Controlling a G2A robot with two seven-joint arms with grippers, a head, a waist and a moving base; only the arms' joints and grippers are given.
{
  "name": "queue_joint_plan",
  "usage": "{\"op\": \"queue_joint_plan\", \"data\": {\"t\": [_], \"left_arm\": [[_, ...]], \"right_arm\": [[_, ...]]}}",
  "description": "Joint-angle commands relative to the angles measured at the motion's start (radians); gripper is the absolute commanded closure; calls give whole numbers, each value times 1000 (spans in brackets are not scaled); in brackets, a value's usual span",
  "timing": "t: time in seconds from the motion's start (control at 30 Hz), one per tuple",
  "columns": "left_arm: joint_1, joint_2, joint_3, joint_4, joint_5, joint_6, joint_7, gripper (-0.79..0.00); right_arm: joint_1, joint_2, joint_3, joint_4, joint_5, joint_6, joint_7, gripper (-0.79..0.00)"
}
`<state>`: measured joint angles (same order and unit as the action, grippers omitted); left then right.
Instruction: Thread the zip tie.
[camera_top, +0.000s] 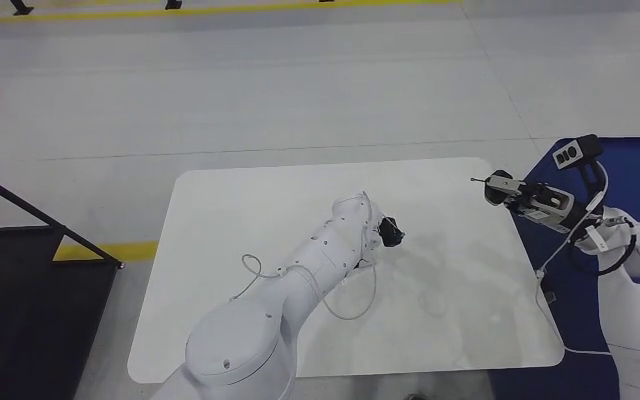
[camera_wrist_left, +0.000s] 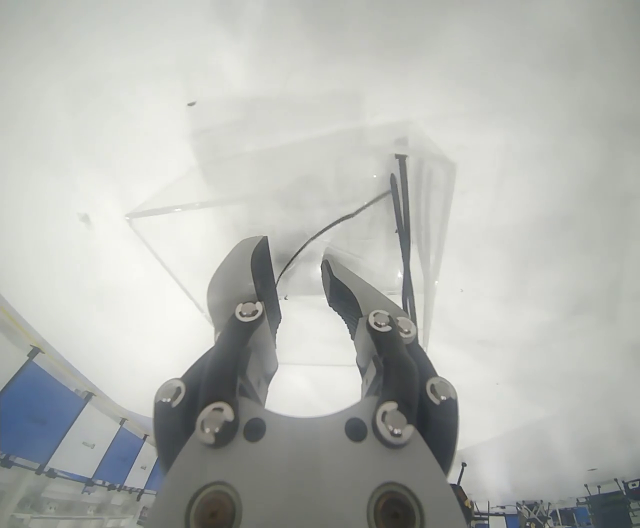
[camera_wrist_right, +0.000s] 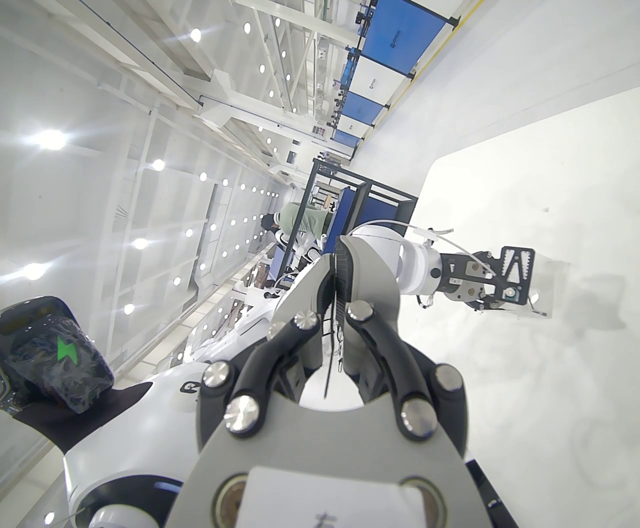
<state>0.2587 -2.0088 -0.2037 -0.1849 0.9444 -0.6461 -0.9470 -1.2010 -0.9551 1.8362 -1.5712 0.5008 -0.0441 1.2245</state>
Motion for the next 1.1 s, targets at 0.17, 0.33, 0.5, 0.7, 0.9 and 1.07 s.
{"op": "queue_joint_plan", "data": {"t": [0.17,0.33,0.5,0.7,0.9,1.07], "left_arm": [[2,-2,-10,-12,1,-11,-21,0],[-1,-3,-21,-18,-5,-22,-41,0],[-13,-5,-37,-32,-18,-38,-77,0],[-34,-8,-57,-70,-34,-43,-112,0],[-50,-5,-85,-88,-75,-44,-140,0],[-65,-1,-115,-75,-131,-65,-162,0]], "right_arm": [[0,0,0,0,0,0,0,0],[0,0,0,0,0,0,0,0],[0,0,0,0,0,0,0,0],[0,0,0,0,0,0,0,0],[0,0,0,0,0,0,0,0],[0,0,0,0,0,0,0,0]]}}
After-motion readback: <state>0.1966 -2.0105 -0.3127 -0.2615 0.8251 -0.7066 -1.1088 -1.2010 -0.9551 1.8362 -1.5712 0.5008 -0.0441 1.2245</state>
